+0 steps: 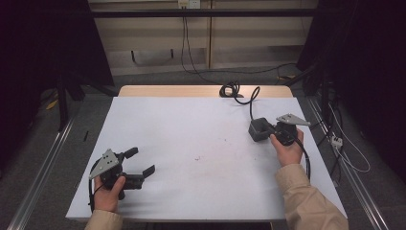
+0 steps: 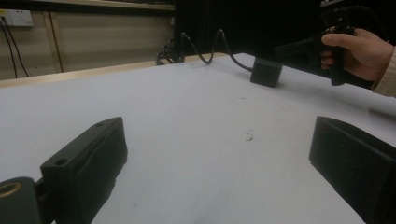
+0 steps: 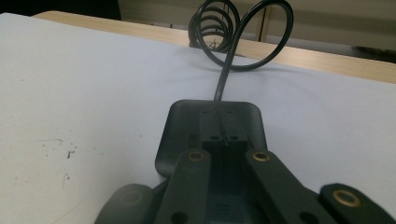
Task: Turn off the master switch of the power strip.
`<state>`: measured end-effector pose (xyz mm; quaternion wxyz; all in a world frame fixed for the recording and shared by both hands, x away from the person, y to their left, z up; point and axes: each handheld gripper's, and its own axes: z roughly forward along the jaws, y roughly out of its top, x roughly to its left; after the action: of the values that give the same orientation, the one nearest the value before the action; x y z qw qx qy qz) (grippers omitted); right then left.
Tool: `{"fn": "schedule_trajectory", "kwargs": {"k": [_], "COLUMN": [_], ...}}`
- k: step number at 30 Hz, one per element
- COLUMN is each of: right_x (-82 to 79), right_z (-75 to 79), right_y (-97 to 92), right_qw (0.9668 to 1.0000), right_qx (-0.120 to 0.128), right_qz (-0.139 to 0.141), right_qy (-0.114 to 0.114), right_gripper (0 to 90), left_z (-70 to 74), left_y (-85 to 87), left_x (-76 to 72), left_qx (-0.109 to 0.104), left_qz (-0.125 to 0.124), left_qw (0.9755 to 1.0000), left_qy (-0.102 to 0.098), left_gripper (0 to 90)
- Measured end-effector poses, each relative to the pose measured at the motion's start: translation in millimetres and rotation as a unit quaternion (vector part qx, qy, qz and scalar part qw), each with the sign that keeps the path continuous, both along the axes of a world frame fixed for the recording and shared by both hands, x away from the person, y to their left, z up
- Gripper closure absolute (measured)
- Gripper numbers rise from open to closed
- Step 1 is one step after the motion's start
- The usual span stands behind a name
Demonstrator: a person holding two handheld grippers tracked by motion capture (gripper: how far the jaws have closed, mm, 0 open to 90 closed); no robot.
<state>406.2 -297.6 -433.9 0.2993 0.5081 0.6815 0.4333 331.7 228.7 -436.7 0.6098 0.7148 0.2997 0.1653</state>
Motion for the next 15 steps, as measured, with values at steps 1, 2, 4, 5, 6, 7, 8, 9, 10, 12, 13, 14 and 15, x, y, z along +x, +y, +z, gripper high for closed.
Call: {"fn": "schedule_trajectory", "kwargs": {"k": [1, 2, 4, 5, 6, 7, 8, 9, 10, 12, 13, 14, 15], "right_x": [-0.1, -0.2, -0.1, 0.0, -0.1, -0.1, 0.0, -0.1, -0.1, 0.1, 0.3, 0.3, 0.2], "right_z": [0.0, 0.1, 0.1, 0.1, 0.1, 0.1, 0.1, 0.2, 0.3, 0.3, 0.6, 0.8, 0.7], "right_y": [0.2, 0.4, 0.3, 0.2, 0.3, 0.5, 0.7, 0.8, 0.8, 0.7, 0.7, 0.9, 1.2], "right_qw": [1.0, 1.0, 1.0, 1.0, 1.0, 1.0, 1.0, 1.0, 1.0, 1.0, 1.0, 1.0, 1.0], "right_qx": [-0.001, -0.002, 0.0, 0.0, 0.0, -0.001, -0.003, -0.002, -0.002, -0.001, -0.003, -0.004, -0.005], "right_qz": [0.0, 0.0, -0.001, -0.001, -0.001, -0.001, -0.001, -0.001, -0.002, -0.002, -0.001, -0.002, -0.002], "right_qy": [0.0, 0.0, 0.001, 0.001, 0.001, 0.001, 0.001, 0.001, 0.002, 0.002, 0.003, 0.004, 0.003], "right_gripper": [90.0, 90.0, 90.0, 90.0, 90.0, 90.0, 90.0, 90.0, 90.0, 90.0, 90.0, 90.0, 90.0], "left_z": [0.0, 0.1, 0.2, 0.2, 0.4, 0.4, 0.6, 0.7, 0.6, 0.6, 0.6, 0.7, 0.7], "left_y": [0.0, 0.4, 0.6, 0.6, 0.4, 0.4, 0.5, 0.4, 0.5, 0.5, 0.4, 0.4, 0.3], "left_x": [0.0, 0.0, -0.1, -0.1, -0.5, -0.5, -0.5, -0.6, -0.7, -0.7, -0.7, -0.7, -0.9], "left_qx": [0.0, 0.003, 0.004, 0.004, 0.003, 0.003, 0.004, 0.003, 0.003, 0.003, 0.003, 0.003, 0.002], "left_qz": [0.0, 0.0, 0.0, 0.0, -0.001, -0.001, -0.001, 0.0, 0.0, -0.001, -0.001, -0.001, 0.0], "left_qw": [1.0, 1.0, 1.0, 1.0, 1.0, 1.0, 1.0, 1.0, 1.0, 1.0, 1.0, 1.0, 1.0], "left_qy": [0.0, -0.001, -0.002, -0.002, -0.001, -0.001, -0.002, -0.002, -0.002, -0.002, -0.002, -0.002, -0.002], "left_gripper": [3.8, 3.8, 3.8, 3.8, 3.8, 3.8, 3.8, 3.8, 3.8, 3.8, 3.8, 3.8, 3.8]}}
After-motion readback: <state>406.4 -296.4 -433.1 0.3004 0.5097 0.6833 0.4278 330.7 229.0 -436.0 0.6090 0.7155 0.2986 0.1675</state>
